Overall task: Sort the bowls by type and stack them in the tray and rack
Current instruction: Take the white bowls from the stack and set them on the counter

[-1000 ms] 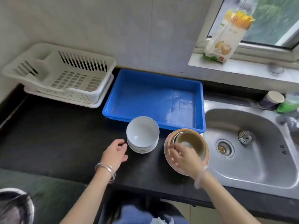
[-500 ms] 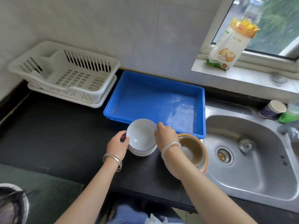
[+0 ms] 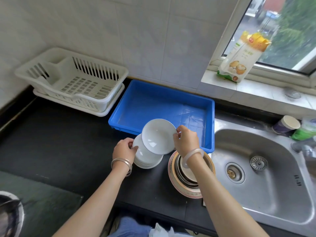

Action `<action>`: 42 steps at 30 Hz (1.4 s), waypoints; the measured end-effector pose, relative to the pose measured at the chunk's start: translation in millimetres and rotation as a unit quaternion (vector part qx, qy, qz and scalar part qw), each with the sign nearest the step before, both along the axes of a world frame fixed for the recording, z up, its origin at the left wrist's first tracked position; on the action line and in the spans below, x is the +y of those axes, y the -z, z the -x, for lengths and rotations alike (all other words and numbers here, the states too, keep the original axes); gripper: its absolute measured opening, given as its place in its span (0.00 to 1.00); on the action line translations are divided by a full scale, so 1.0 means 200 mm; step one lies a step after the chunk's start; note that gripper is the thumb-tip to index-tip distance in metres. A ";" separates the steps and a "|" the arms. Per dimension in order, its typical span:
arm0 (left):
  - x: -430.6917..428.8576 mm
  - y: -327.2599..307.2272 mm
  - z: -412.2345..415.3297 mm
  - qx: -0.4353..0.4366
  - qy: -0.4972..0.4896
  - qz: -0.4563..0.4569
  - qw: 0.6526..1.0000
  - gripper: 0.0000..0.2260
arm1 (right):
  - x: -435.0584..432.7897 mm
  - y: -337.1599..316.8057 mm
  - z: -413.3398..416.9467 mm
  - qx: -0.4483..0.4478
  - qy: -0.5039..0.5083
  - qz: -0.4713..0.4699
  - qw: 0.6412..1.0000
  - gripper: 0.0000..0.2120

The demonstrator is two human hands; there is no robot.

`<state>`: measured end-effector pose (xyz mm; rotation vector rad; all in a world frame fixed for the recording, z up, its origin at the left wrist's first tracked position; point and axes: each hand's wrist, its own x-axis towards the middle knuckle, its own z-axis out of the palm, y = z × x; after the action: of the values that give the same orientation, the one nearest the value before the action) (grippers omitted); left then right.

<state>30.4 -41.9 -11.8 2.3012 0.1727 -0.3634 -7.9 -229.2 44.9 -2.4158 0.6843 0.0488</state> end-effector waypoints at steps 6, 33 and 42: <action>-0.07 -0.02 0.02 -0.063 -0.007 -0.077 0.995 0.03 | -0.07 -0.01 0.05 -0.023 0.013 -0.042 0.999 0.07; 0.82 -0.21 -0.33 -0.045 -0.272 0.155 0.949 0.11 | 0.52 -0.27 -0.50 -0.096 -0.111 -0.172 0.974 0.05; 1.36 -0.02 -0.43 -0.023 -0.432 0.209 0.877 0.10 | 1.06 0.06 -0.94 -0.004 -0.171 -0.209 0.963 0.07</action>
<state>115.6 230.0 -8.3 1.5945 0.9565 0.1157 181.0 -17.8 32.5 -2.0912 0.2140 0.2953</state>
